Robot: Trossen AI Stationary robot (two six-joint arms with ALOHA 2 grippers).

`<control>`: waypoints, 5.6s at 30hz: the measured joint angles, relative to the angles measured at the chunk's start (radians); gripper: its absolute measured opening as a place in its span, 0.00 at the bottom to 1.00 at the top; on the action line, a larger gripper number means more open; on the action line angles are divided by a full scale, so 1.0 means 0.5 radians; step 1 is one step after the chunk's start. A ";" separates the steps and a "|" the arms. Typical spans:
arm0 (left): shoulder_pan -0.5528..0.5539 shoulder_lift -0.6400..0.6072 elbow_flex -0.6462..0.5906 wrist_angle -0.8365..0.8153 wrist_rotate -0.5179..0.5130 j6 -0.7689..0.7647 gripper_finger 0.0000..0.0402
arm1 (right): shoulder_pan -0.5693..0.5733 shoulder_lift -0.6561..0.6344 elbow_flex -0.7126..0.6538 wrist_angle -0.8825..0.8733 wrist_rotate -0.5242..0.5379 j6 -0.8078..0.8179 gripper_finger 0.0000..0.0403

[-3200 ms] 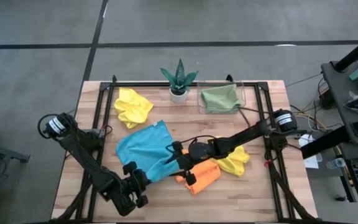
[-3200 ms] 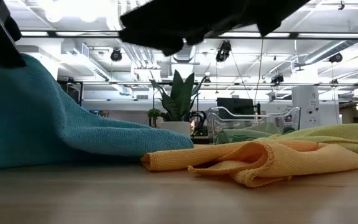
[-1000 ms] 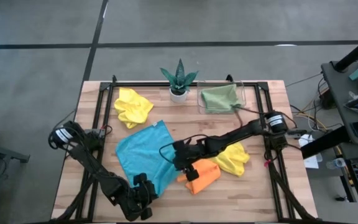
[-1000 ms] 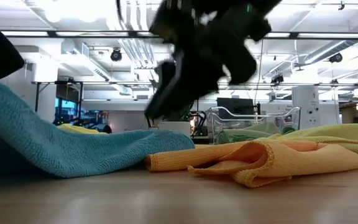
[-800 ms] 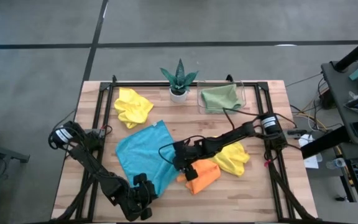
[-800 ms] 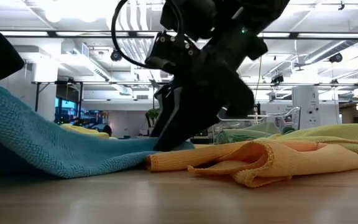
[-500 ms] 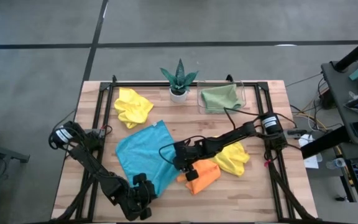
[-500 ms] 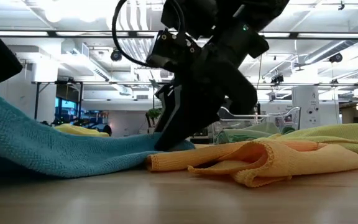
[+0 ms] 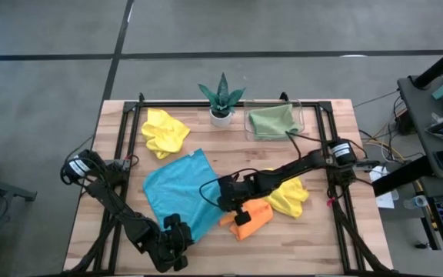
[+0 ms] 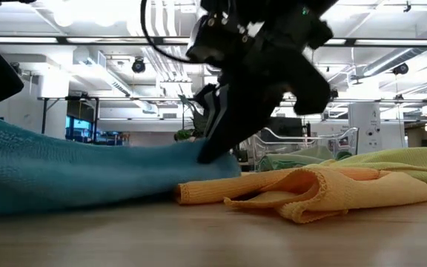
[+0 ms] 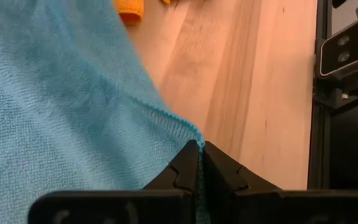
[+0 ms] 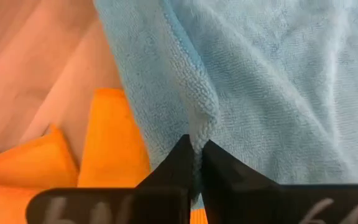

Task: Fold microfiber towels
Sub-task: Fold the blue microfiber towel

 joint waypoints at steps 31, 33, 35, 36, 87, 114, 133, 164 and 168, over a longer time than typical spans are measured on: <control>-0.058 0.125 0.010 -0.024 0.572 -0.283 0.43 | 0.191 -0.056 -0.021 -0.194 0.177 0.039 0.02; -0.058 0.146 0.024 -0.026 0.579 -0.286 0.41 | 0.191 -0.056 -0.021 -0.186 0.201 0.053 0.02; -0.058 0.150 0.031 -0.028 0.580 -0.286 0.38 | 0.191 -0.056 -0.021 -0.183 0.205 0.055 0.02; -0.057 0.149 0.030 -0.030 0.580 -0.287 0.36 | 0.191 -0.056 -0.021 -0.182 0.206 0.055 0.02; -0.014 -0.818 -0.288 -1.747 0.218 -0.347 0.00 | -0.385 0.021 0.194 0.258 0.576 -0.712 0.02; 0.047 -0.816 -0.482 -1.728 0.383 -0.398 0.18 | -0.511 0.393 0.572 0.267 0.612 -0.816 0.21; 0.086 -0.823 -0.232 -1.632 0.368 -0.398 0.39 | -0.488 0.274 0.656 -0.103 0.481 -0.548 0.39; 0.243 -0.278 -0.328 -0.830 0.249 -0.219 0.13 | -0.355 0.272 0.317 0.008 0.251 -0.287 0.09; 0.243 -0.278 -0.331 -0.829 0.314 -0.227 0.09 | -0.378 0.272 0.237 0.007 0.256 -0.283 0.09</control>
